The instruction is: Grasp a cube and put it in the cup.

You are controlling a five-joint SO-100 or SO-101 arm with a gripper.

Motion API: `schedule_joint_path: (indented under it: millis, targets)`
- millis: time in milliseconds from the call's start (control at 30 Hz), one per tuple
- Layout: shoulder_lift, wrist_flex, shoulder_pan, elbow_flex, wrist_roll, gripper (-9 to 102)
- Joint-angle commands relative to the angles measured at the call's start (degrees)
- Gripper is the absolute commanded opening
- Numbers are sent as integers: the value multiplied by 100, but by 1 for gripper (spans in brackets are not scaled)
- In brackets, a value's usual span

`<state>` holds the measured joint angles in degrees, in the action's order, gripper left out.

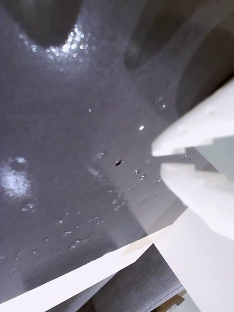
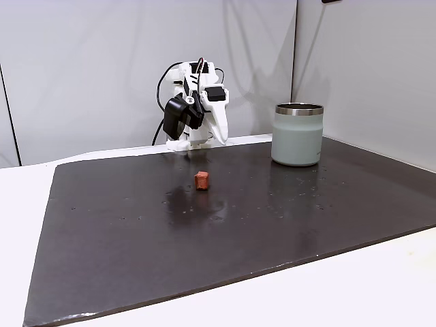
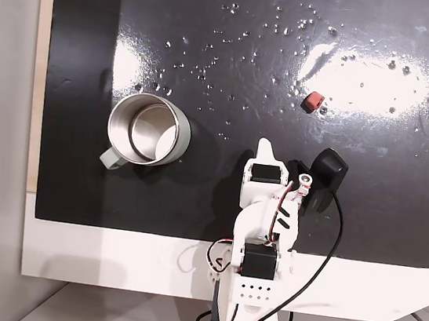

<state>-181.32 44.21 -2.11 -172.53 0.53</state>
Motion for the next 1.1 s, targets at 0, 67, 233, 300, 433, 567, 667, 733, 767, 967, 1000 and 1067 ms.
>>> schedule_joint_path:
  millis: [0,67,233,300,433,567,667,733,767,967,1000,1067]
  targets:
    - [-70,-149,211,44,220,0]
    - [-70,-149,220,44,229,0]
    - [-70,-149,220,44,237,0]
    - [-70,-149,220,44,237,0]
    - [-70,-149,211,44,220,0]
    - [-70,-149,202,44,220,0]
    - [-70,-123,185,53,158,0]
    - [-70,-114,62,53,9,0]
    - [-79,-114,18,53,-26,0]
    - [-79,-18,-193,202,62,0]
    - [-79,62,-237,299,62,0]
    - [-79,193,-272,527,62,0]
